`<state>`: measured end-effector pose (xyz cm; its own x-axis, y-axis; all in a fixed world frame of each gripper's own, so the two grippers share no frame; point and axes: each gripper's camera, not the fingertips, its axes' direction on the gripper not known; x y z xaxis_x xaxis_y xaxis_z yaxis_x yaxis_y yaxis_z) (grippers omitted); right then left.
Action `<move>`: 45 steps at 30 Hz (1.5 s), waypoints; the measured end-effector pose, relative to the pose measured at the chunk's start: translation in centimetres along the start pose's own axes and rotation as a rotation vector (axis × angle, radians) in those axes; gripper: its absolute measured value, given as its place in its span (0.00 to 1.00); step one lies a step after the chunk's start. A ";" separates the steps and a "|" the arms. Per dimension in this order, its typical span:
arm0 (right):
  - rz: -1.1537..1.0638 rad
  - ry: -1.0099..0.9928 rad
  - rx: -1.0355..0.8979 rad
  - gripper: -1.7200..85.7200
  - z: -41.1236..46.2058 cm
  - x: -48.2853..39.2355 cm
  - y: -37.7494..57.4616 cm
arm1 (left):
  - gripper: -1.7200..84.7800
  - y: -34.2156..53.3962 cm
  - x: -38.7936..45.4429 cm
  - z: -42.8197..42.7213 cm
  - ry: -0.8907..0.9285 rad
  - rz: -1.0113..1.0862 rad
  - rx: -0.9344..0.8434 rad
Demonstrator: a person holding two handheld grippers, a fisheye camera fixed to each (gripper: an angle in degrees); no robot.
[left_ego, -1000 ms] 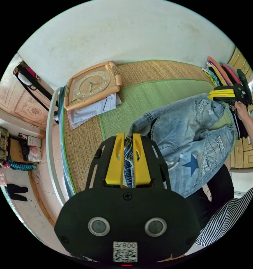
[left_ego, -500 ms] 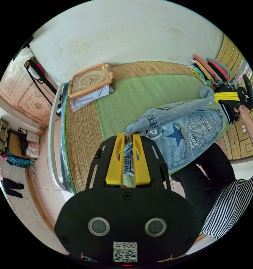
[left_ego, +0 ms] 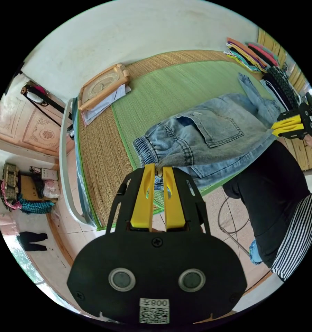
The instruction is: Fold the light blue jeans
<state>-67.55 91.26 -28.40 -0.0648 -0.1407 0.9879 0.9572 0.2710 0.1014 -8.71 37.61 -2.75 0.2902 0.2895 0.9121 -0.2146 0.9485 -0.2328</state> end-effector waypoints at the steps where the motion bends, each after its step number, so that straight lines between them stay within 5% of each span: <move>1: -0.001 -0.010 -0.009 0.03 0.5 -0.2 0.0 | 0.02 0.2 0.3 0.8 0.007 0.004 -0.003; 45: 0.071 -0.244 -0.149 0.04 16.1 -2.9 -4.1 | 0.06 -0.3 2.2 16.3 0.110 0.043 -0.086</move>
<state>-75.88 105.91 -29.81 -0.0453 0.1119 0.9927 0.9914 0.1270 0.0309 -23.19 35.88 4.78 0.3835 0.3383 0.8594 -0.1501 0.9410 -0.3034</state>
